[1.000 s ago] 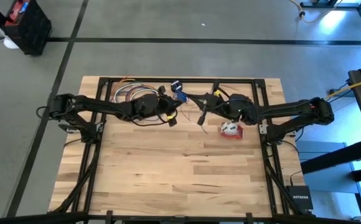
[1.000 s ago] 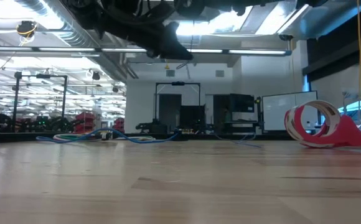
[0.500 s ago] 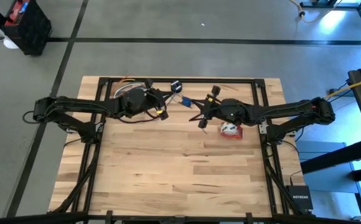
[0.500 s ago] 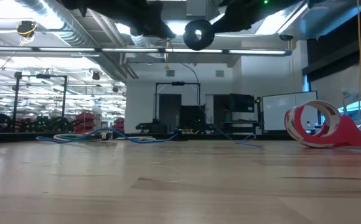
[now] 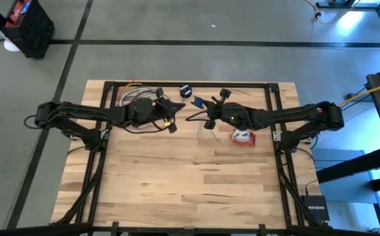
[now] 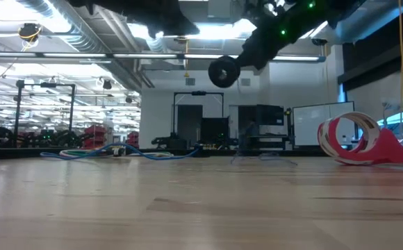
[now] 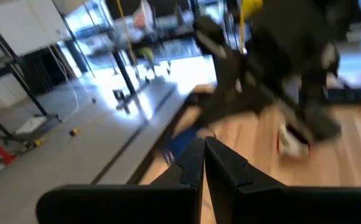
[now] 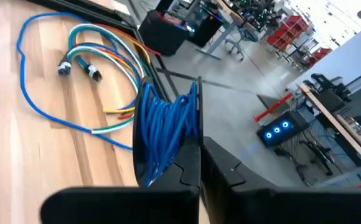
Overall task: Coil cords
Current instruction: Coil the blue wire onto the spool
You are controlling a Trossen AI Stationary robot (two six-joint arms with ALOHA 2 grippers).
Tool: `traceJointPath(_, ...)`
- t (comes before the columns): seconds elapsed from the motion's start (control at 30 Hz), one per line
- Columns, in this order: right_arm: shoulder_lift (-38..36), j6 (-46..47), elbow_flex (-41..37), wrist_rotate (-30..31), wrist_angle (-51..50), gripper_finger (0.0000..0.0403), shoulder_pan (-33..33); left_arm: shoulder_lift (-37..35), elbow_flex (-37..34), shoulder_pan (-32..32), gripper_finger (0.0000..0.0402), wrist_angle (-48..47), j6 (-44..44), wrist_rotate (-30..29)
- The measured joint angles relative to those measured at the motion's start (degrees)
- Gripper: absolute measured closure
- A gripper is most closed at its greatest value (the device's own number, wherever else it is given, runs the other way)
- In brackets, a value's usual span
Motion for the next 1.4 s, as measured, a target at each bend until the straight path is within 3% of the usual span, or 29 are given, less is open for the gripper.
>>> traceJointPath(0.23,-1.73,0.05,0.0,0.18,0.19,0.0401,0.22,2.16,-0.02,0.39,0.0389,-9.13,-4.88,0.33)
traceJointPath(0.33,-2.32,0.07,0.0,0.5,0.13,0.0401,0.21,5.45,-0.02,0.69,0.0366,-8.7,-5.48,4.26)
traceJointPath(0.6,-2.8,0.09,0.0,0.68,-0.02,0.0401,0.2,18.97,-0.02,3.91,0.0256,3.18,-7.54,7.91)
traceJointPath(0.77,-2.8,0.13,0.0,0.69,-0.36,0.04,0.2,25.67,0.61,8.51,0.022,8.65,-14.61,11.87)
traceJointPath(0.97,-2.8,0.11,0.0,0.69,-0.29,0.0401,0.2,31.54,1.21,11.74,0.0213,18.54,-20.49,23.56)
traceJointPath(1.4,-2.8,0.16,0.0,0.68,-0.39,0.04,0.17,37.84,6.95,10.96,0.0217,18.19,-20.0,21.07)
